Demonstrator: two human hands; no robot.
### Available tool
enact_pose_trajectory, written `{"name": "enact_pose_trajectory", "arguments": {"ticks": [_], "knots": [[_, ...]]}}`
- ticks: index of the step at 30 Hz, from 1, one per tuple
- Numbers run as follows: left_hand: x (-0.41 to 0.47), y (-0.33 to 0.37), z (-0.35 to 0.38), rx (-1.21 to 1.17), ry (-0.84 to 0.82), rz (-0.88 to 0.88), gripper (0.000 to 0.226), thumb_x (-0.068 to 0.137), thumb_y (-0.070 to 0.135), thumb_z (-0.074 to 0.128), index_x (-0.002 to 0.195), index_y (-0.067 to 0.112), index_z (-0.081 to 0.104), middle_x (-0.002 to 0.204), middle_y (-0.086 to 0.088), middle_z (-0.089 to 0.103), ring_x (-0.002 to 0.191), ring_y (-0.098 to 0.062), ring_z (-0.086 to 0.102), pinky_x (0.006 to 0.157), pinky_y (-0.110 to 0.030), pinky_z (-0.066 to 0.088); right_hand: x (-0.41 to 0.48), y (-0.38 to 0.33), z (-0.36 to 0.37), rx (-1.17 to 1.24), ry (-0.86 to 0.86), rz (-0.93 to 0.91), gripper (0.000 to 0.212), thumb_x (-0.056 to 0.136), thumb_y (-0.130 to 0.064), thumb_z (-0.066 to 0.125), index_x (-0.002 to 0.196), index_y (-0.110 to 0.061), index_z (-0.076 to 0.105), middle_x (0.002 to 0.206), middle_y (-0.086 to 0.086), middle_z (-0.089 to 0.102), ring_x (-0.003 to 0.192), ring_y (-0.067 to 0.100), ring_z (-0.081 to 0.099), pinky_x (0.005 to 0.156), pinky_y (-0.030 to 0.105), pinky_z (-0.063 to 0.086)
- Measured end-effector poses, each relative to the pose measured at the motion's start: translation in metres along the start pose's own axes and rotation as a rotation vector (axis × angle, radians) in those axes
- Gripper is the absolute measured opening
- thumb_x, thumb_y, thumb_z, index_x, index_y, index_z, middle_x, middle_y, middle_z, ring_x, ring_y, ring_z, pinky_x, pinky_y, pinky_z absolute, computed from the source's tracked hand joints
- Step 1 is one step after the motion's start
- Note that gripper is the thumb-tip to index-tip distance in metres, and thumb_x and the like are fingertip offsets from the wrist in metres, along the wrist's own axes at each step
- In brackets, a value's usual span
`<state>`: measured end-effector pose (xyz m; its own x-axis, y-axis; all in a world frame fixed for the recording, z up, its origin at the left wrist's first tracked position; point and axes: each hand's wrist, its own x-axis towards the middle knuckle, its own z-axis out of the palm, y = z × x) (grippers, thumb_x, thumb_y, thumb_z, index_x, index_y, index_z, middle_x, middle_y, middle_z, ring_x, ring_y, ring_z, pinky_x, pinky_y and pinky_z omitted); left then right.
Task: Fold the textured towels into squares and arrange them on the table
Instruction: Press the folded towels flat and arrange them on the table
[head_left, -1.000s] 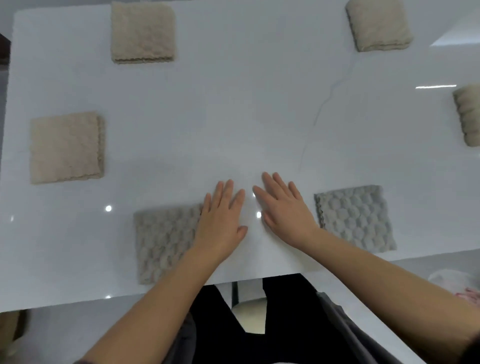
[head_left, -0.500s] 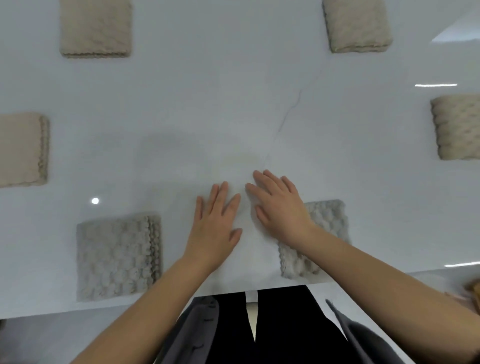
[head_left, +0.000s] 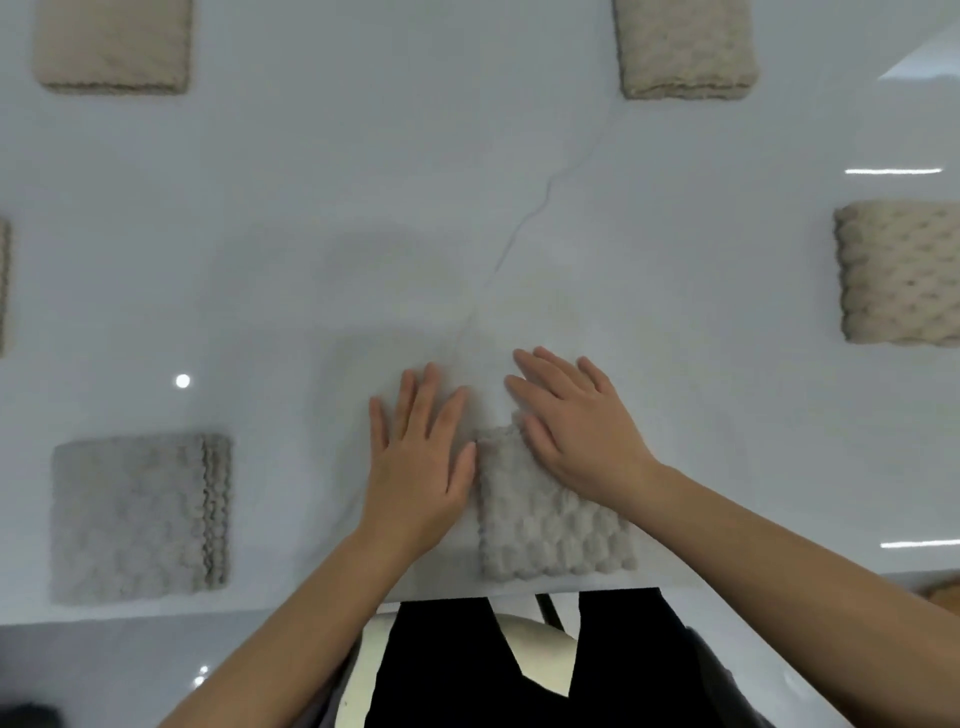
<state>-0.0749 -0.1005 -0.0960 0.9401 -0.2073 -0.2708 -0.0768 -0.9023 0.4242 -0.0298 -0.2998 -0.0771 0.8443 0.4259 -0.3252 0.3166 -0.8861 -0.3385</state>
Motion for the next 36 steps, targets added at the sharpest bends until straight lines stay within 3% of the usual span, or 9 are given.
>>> {"name": "enact_pose_trajectory", "arguments": {"ticks": [2,6,10,16,19,22,25,28,36], "knots": [[0.0,0.009,0.011,-0.076,0.075,-0.059,0.057,0.095,0.04,0.025,0.147,0.021,0.034,0.161,-0.002,0.009,0.148,-0.016,-0.005,0.118,-0.043,-0.012,-0.007,0.018,0.001,0.01,0.002,-0.07,0.051,0.097,-0.037,0.025,0.138,-0.02,0.051,0.153,0.001,0.037,0.144,0.019,0.029,0.116,0.045,0.021],[0.001,0.012,0.025,0.007,0.204,-0.097,0.052,0.096,0.035,0.026,0.145,0.022,0.039,0.158,-0.002,0.021,0.148,-0.018,0.009,0.118,-0.047,0.0,-0.018,0.054,0.004,0.08,0.025,-0.193,0.051,0.099,-0.037,0.024,0.139,-0.018,0.05,0.154,-0.001,0.035,0.145,0.017,0.025,0.118,0.038,0.016],[0.0,0.015,0.028,0.008,0.254,-0.123,0.053,0.097,0.037,0.02,0.144,0.022,0.04,0.158,-0.001,0.024,0.148,-0.017,0.011,0.119,-0.046,0.002,-0.02,0.068,0.009,0.127,0.043,-0.263,0.05,0.1,-0.036,0.025,0.141,-0.017,0.047,0.156,-0.001,0.032,0.146,0.016,0.021,0.119,0.03,0.006],[-0.001,0.019,0.031,0.001,0.305,-0.123,0.052,0.097,0.035,0.023,0.143,0.021,0.043,0.157,0.001,0.026,0.147,-0.016,0.014,0.119,-0.043,0.001,-0.022,0.07,0.013,0.177,0.076,-0.28,0.047,0.1,-0.031,0.032,0.14,-0.011,0.048,0.155,0.002,0.033,0.146,0.017,0.021,0.119,0.032,0.005],[0.0,0.019,0.029,-0.048,0.31,-0.138,0.052,0.097,0.034,0.023,0.144,0.022,0.042,0.157,0.003,0.025,0.147,-0.012,0.012,0.119,-0.038,-0.003,-0.032,0.073,0.012,0.201,0.077,-0.26,0.047,0.102,-0.03,0.032,0.145,-0.012,0.041,0.157,0.003,0.029,0.148,0.016,0.017,0.12,0.032,0.003],[-0.004,0.031,0.028,-0.27,0.315,-0.193,0.055,0.098,0.038,0.018,0.149,0.021,0.029,0.158,0.002,0.023,0.147,-0.005,0.009,0.119,-0.034,-0.007,-0.054,0.073,0.016,0.203,0.061,-0.198,0.052,0.103,-0.03,0.03,0.153,-0.016,0.022,0.161,0.005,0.017,0.149,0.018,0.006,0.121,0.037,0.001],[-0.023,0.064,0.039,-0.343,0.31,-0.16,0.057,0.1,0.034,0.021,0.153,0.017,0.014,0.16,0.001,0.006,0.148,-0.009,0.002,0.12,-0.036,-0.006,-0.079,0.064,0.027,0.183,0.074,-0.105,0.057,0.101,-0.034,0.025,0.154,-0.021,0.012,0.162,0.01,0.007,0.15,0.024,-0.002,0.121,0.044,-0.004],[-0.034,0.09,0.058,-0.319,0.315,-0.131,0.057,0.1,0.032,0.025,0.153,0.013,0.012,0.16,0.0,-0.004,0.149,-0.012,-0.003,0.12,-0.039,-0.005,-0.095,0.058,0.038,0.168,0.1,-0.013,0.06,0.098,-0.038,0.024,0.155,-0.022,0.01,0.161,0.015,0.002,0.149,0.028,-0.005,0.119,0.048,-0.008],[-0.009,0.144,0.086,-0.162,0.243,-0.104,0.059,0.096,0.027,0.028,0.152,0.011,0.018,0.161,-0.009,-0.001,0.149,-0.023,-0.001,0.12,-0.04,-0.006,-0.126,0.095,0.036,0.136,0.143,0.144,0.062,0.097,-0.041,0.018,0.154,-0.023,0.001,0.162,0.011,0.005,0.149,0.023,-0.007,0.117,0.057,-0.004]]}}
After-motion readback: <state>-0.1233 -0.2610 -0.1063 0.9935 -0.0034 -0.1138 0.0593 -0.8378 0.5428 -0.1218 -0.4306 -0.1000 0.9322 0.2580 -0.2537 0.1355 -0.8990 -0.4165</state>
